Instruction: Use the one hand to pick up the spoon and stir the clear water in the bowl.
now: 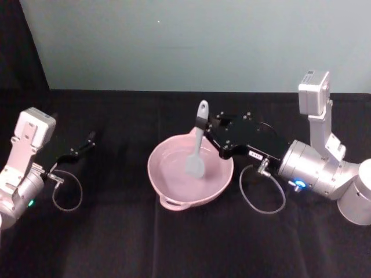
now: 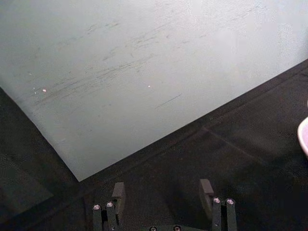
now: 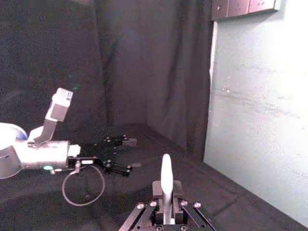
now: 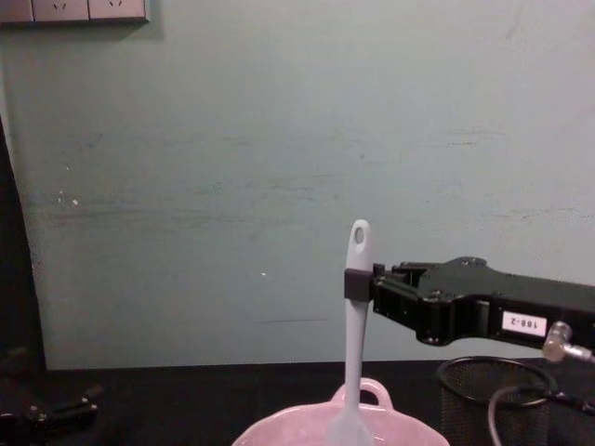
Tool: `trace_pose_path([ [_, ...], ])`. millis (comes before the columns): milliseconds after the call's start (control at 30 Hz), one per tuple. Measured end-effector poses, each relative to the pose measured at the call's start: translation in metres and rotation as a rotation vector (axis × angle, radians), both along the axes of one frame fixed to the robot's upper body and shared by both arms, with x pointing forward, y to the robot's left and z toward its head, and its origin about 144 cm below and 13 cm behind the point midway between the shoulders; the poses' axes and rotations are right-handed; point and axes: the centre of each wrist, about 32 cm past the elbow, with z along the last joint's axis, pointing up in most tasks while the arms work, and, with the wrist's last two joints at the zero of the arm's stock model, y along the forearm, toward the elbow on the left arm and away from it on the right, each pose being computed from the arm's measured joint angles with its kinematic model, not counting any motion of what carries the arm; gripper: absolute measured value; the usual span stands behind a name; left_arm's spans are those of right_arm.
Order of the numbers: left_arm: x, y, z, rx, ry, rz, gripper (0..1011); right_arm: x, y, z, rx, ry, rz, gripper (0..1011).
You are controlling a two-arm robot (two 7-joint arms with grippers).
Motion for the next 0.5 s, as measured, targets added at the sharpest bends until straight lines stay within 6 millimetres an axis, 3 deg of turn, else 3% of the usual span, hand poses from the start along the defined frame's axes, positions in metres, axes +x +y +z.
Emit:
trace_pose_path([
  [500, 0.0, 0.0, 0.0, 0.0, 0.0, 0.0, 1011, -0.005, 0.027, -0.018, 0.016, 0.042, 0.051, 110],
])
